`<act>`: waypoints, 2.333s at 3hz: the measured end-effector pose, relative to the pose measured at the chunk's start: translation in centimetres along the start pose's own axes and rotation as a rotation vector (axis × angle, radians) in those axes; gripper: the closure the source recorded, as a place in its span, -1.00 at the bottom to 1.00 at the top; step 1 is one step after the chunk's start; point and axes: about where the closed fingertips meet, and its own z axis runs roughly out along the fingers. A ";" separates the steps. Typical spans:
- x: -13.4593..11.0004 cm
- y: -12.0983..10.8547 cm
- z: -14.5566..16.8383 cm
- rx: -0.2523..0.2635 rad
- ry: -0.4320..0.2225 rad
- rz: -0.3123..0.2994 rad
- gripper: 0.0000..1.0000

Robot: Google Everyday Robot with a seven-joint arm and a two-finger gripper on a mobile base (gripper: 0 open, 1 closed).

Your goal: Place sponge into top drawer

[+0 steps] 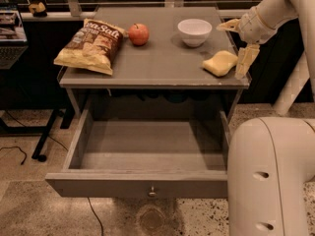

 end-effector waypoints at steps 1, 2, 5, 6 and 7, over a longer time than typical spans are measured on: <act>0.5 0.5 0.8 -0.020 0.001 0.013 -1.00; 1.0 1.2 2.0 -0.049 -0.012 0.032 -1.00; 1.1 1.5 2.8 -0.064 -0.019 0.041 -0.16; 1.1 1.5 2.8 -0.064 -0.019 0.041 0.31; 1.1 1.5 2.8 -0.064 -0.019 0.041 0.77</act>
Offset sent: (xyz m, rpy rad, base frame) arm -0.0092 -0.0132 -0.0313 0.0026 0.1451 0.0101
